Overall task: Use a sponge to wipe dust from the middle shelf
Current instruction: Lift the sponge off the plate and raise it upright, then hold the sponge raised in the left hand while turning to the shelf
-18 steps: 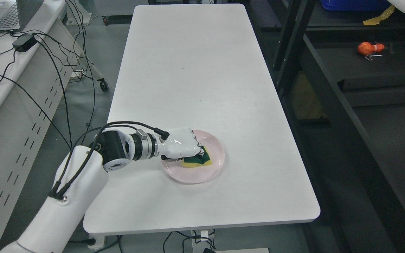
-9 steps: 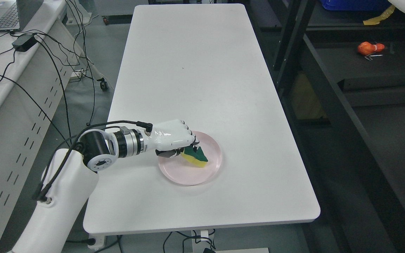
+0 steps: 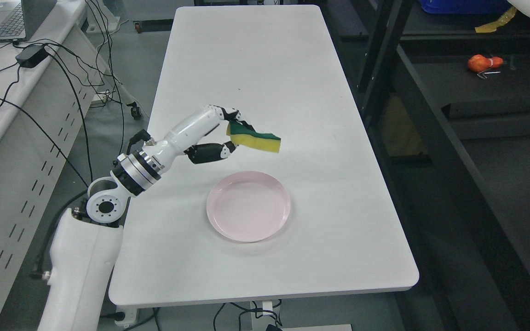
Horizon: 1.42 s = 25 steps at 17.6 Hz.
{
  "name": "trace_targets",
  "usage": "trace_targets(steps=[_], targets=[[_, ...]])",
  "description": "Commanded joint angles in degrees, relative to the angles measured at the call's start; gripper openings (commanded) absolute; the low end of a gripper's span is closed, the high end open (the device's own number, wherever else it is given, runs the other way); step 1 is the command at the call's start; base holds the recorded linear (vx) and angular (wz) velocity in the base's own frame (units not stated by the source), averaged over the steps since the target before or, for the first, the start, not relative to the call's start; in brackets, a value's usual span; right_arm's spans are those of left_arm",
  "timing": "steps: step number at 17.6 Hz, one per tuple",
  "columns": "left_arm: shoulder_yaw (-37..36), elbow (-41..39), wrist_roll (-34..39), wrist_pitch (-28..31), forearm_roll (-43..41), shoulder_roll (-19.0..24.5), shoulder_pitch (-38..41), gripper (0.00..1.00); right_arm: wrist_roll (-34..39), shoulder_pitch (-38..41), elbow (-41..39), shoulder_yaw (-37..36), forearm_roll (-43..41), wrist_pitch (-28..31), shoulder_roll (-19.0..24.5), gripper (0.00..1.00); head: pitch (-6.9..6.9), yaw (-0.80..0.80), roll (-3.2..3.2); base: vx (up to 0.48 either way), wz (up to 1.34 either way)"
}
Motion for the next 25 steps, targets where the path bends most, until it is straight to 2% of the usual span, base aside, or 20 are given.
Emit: trace_targets(steps=[1, 4, 25], targets=[[12.94, -0.46, 14.87, 7.01, 21.08, -5.14, 5.46, 0.00, -0.04, 0.01, -1.00, -0.02, 0.00, 0.01, -1.00, 1.00, 0.00, 0.00, 0.00, 0.000, 0.00], [10.74, -3.18, 15.69, 11.65, 33.72, -5.14, 9.41, 0.00, -0.04, 0.01, -1.00, -0.02, 0.00, 0.01, -1.00, 1.00, 0.00, 0.00, 0.00, 0.000, 0.00], [9.41, -3.54, 15.69, 10.70, 34.47, -5.14, 12.68, 0.00, -0.04, 0.01, -1.00, 0.07, 0.00, 0.01, -1.00, 1.00, 0.00, 0.00, 0.00, -0.007, -0.01]])
